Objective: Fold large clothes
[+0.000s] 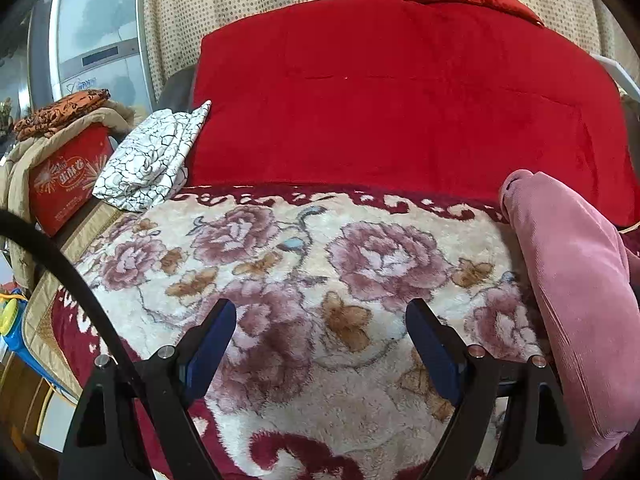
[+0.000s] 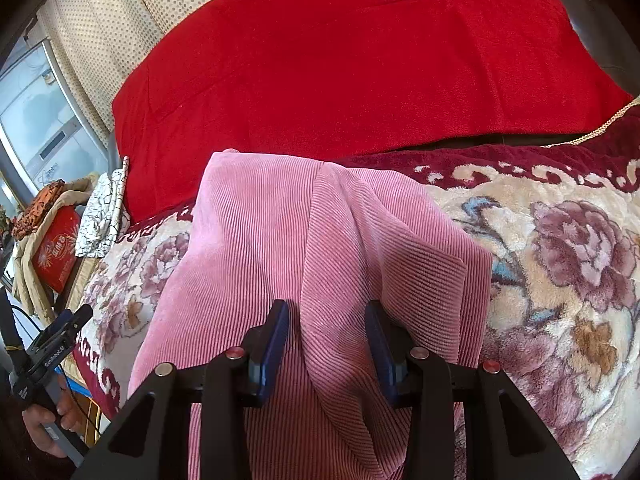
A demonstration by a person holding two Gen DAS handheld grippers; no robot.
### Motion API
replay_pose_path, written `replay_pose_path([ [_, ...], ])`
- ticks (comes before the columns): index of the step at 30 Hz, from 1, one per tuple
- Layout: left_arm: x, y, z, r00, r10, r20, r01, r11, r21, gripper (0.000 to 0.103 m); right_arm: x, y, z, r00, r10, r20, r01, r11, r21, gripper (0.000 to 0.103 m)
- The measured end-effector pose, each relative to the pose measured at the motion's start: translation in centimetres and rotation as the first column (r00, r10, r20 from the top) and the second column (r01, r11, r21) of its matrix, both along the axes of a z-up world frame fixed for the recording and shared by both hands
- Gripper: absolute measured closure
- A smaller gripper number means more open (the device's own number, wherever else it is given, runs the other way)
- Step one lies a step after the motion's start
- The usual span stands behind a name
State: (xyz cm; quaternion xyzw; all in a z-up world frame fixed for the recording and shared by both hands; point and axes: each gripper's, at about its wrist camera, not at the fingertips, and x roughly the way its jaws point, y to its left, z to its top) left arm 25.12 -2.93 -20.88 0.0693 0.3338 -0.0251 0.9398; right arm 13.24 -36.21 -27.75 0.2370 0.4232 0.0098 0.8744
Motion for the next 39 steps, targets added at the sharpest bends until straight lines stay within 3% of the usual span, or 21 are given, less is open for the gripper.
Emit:
replay_pose_path([
  [7, -0.3, -0.9, 0.1, 1.0, -0.027, -0.005, 0.027, 0.999, -0.017, 0.016, -0.1, 0.0, 0.2, 1.0, -0.001, -0.002, 0.001, 1.0, -0.001, 0.059],
  [12, -1.5, -3.8, 0.6, 0.984, -0.177, -0.011, 0.175, 0.979, -0.106, 0.016, -1.5, 0.7, 2.0, 0.999, 0.023, 0.03, -0.021, 0.999, -0.045, 0.059],
  [15, -2.7, -6.1, 1.2, 0.952, -0.305, -0.008, 0.299, 0.938, -0.173, 0.016, -2.7, 0.9, 3.3, 0.998, 0.035, 0.061, -0.032, 0.998, -0.046, 0.06],
  [19, -4.5, -9.3, 1.8, 0.91, -0.414, 0.007, 0.409, 0.896, -0.174, 0.016, -4.8, 0.8, 4.2, 0.996, 0.033, 0.085, -0.029, 0.999, -0.04, 0.06],
  [24, -6.8, -12.5, 1.2, 0.861, -0.509, -0.016, 0.505, 0.858, -0.097, 0.016, -8.3, 1.2, 4.7, 0.992, 0.052, 0.118, -0.048, 0.998, -0.04, 0.06],
  [26, -7.6, -13.7, 0.0, 0.827, -0.557, -0.077, 0.556, 0.83, -0.033, 0.016, -9.4, 1.7, 4.7, 0.989, 0.071, 0.128, -0.067, 0.997, -0.033, 0.06],
  [28, -8.5, -14.3, -1.4, 0.832, -0.546, -0.093, 0.552, 0.832, 0.055, 0.016, -9.8, 2.5, 3.4, 0.991, 0.103, 0.082, -0.101, 0.995, -0.025, 0.06],
  [31, -9.1, -14.4, -1.8, 0.827, -0.555, -0.084, 0.561, 0.824, 0.079, 0.016, -9.7, 4.1, 1.0, 0.99, 0.138, 0.008, -0.137, 0.988, -0.067, 0.059],
  [33, -9.0, -14.1, -1.8, 0.838, -0.541, -0.068, 0.545, 0.836, 0.064, 0.016, -9.5, 4.8, 1.1, 0.989, 0.149, 0.009, -0.147, 0.983, -0.111, 0.059],
  [39, -10.3, -12.7, 0.0, 0.879, -0.477, -0.018, 0.478, 0.878, 0.031, 0.016, -11.1, 3.7, 3.6, 0.996, 0.08, 0.05, -0.076, 0.994, -0.08, 0.058],
])
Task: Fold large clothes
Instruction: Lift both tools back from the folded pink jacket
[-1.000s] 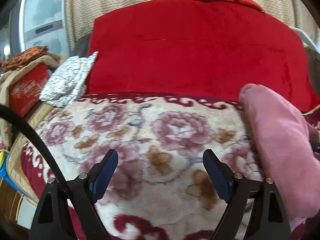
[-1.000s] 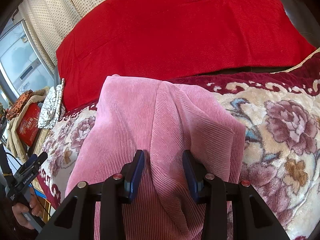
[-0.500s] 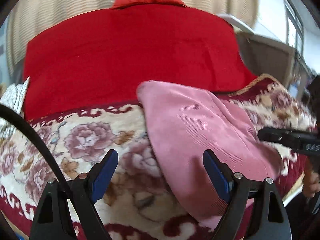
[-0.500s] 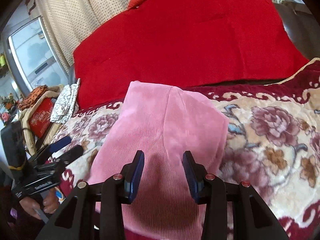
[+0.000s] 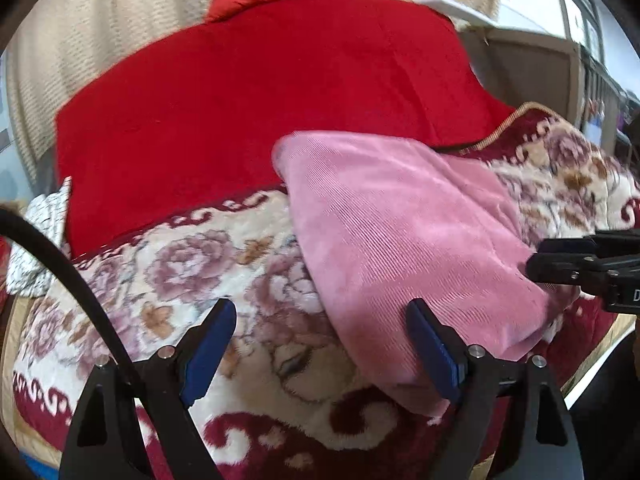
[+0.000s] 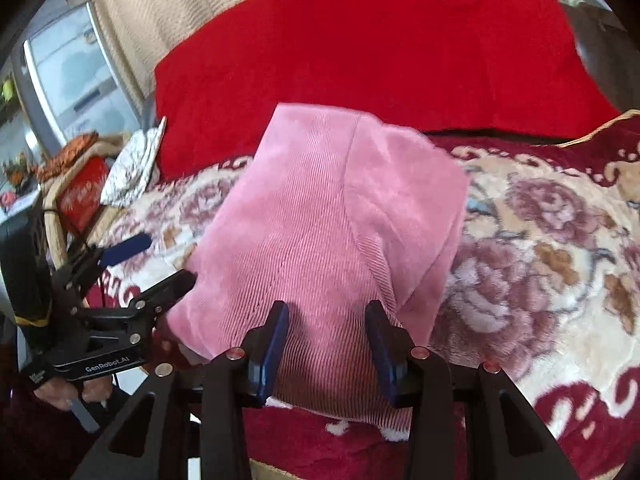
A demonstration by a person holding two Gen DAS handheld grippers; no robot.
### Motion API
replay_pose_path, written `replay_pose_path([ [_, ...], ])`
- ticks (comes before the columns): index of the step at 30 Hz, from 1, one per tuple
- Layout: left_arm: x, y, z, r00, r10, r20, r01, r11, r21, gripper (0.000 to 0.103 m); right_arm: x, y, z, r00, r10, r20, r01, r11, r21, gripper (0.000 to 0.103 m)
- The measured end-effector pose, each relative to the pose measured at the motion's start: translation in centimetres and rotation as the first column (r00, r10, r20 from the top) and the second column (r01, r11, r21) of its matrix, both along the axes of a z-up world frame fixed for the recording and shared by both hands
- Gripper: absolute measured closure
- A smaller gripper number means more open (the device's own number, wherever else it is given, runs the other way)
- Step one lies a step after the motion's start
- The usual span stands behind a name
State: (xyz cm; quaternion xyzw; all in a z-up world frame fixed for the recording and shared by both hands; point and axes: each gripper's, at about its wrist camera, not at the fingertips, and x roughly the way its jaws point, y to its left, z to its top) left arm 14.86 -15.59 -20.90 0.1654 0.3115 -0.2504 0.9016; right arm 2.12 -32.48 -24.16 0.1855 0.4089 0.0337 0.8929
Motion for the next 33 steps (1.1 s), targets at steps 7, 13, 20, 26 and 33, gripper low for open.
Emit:
replay_pose_path([
  [7, -3.3, 3.9, 3.0, 0.99, 0.133, -0.04, -0.137, 0.982, -0.128, 0.016, -3.7, 0.6, 3.5, 0.998, -0.043, 0.045, 0.047, 0.995, -0.093, 0.043],
  [13, -6.1, 5.5, 7.3, 0.98, 0.199, 0.029, -0.192, 0.966, -0.171, 0.012, -6.8, 2.7, 7.8, 0.99, -0.042, 0.133, 0.07, 0.973, -0.219, 0.043],
  [20, -9.2, 5.9, 10.7, 0.952, 0.258, 0.163, -0.236, 0.961, -0.141, 0.007, -9.3, 4.3, 11.3, 0.981, -0.058, 0.188, 0.108, 0.957, -0.269, 0.042],
  [26, -11.6, 6.6, 13.0, 0.933, 0.296, 0.204, -0.269, 0.951, -0.151, 0.004, -11.3, 5.2, 14.2, 0.969, -0.07, 0.236, 0.133, 0.955, -0.265, 0.042],
  [33, -14.4, 7.8, 14.9, 0.901, 0.347, 0.259, -0.313, 0.935, -0.165, 0.004, -13.3, 6.7, 17.1, 0.955, -0.056, 0.29, 0.139, 0.952, -0.274, 0.036],
])
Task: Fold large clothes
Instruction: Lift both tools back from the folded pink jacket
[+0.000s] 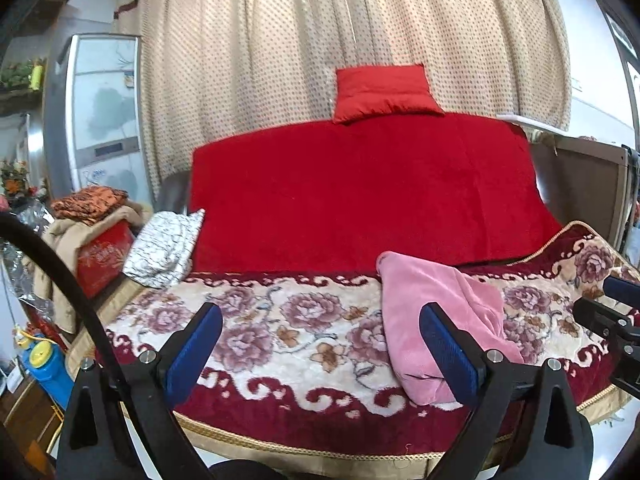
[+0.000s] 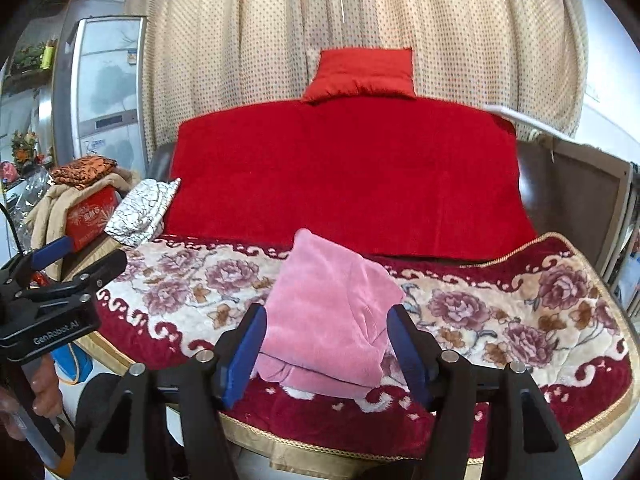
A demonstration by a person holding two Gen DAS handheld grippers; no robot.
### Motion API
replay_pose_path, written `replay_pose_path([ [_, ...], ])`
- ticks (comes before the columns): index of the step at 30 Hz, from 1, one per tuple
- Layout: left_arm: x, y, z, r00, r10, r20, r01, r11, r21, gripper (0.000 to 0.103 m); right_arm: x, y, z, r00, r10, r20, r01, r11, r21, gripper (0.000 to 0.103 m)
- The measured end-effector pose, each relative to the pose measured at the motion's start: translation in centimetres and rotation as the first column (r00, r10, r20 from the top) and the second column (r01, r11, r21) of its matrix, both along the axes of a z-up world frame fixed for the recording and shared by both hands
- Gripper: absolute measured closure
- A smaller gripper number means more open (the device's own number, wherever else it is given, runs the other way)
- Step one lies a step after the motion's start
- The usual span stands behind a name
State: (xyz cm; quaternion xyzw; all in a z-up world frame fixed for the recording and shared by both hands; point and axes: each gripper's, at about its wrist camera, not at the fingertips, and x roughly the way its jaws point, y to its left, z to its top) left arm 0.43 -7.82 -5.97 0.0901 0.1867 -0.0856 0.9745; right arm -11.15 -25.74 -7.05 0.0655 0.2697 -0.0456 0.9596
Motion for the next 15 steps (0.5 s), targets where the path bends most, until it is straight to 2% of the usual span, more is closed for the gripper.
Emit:
replay_pose_path([
  [11, -3.3, 0.9, 2.2, 0.998, -0.002, 0.069, 0.002, 1.0, 0.009, 0.004, -1.7, 0.9, 2.1, 0.999, -0.011, 0.036, 0.011, 1.0, 0.007, 0.036],
  [15, -2.8, 0.6, 1.5, 0.999, -0.029, 0.043, 0.028, 0.999, 0.02, 0.001, -1.3, 0.4, 1.6, 1.0, -0.016, 0.025, 0.016, 1.0, 0.022, 0.033],
])
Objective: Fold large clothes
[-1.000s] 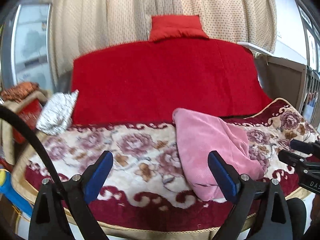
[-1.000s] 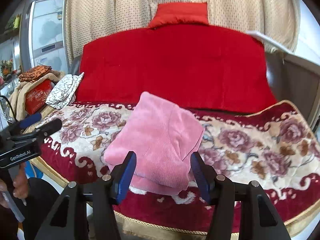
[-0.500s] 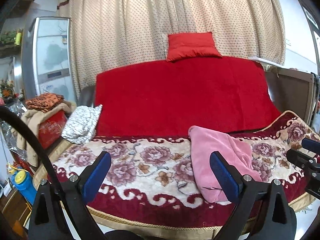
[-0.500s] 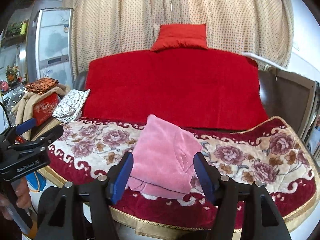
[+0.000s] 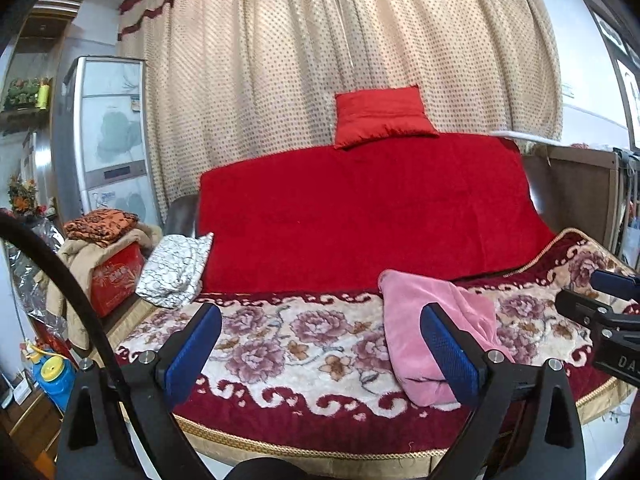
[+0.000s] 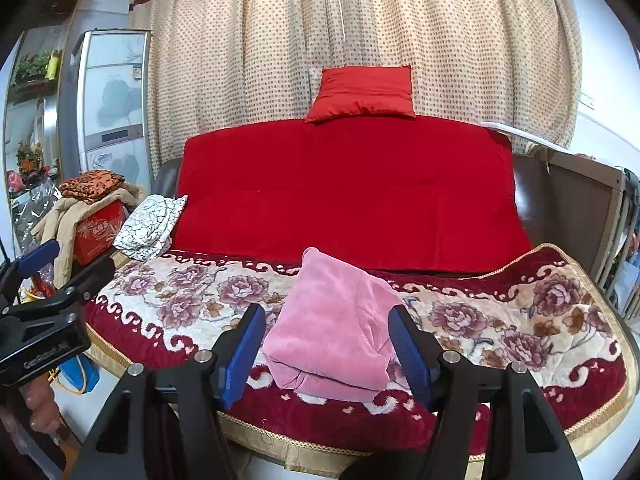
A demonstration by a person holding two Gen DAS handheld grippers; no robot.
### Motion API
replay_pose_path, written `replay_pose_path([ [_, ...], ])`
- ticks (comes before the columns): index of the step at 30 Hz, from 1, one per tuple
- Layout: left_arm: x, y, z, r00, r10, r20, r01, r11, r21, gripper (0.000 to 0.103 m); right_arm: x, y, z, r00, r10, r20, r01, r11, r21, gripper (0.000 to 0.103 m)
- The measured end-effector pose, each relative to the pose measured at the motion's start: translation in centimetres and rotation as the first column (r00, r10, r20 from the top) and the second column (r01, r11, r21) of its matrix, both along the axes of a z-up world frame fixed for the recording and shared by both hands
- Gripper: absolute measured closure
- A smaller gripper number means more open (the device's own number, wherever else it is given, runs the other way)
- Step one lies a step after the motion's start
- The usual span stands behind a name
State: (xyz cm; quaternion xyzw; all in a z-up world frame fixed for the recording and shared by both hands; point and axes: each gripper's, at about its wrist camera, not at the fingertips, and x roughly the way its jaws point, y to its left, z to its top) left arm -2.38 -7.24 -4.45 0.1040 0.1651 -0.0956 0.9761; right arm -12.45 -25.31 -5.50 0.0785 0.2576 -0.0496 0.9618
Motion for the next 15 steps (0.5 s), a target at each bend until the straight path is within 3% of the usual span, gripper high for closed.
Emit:
replay_pose_path([
  [3, 2.5, -0.5, -2.0, 0.996, -0.02, -0.085, 0.022, 0.999, 0.028, 0.0, 1.6, -1.0, -2.0, 1.0, 0.009, -0.029, -0.007, 0.999, 0.049, 0.033],
  [6, 6.9, -1.1, -5.8, 0.973, -0.032, -0.229, 0.039, 0.999, 0.026, 0.0, 5.1, -3.2, -6.1, 0.991, 0.003, -0.135, 0.012, 0.994, 0.108, 0.035],
  [8, 9.4, -1.5, -7.6, 0.953, -0.044, -0.3, 0.048, 0.999, 0.006, 0.0, 7.4, -5.2, -9.3, 0.977, 0.005, -0.213, 0.034, 0.983, 0.18, 0.046],
  [11, 12.6, -2.7, -9.8, 0.936, -0.052, -0.349, 0.052, 0.999, -0.008, 0.0, 10.1, -7.4, -12.9, 0.965, 0.027, -0.262, 0.049, 0.959, 0.278, 0.049],
  [15, 15.9, -5.6, -11.3, 0.911, -0.118, -0.395, 0.119, 0.993, -0.022, 0.0, 13.6, -8.5, -15.3, 0.953, 0.056, -0.298, 0.042, 0.949, 0.311, 0.06],
])
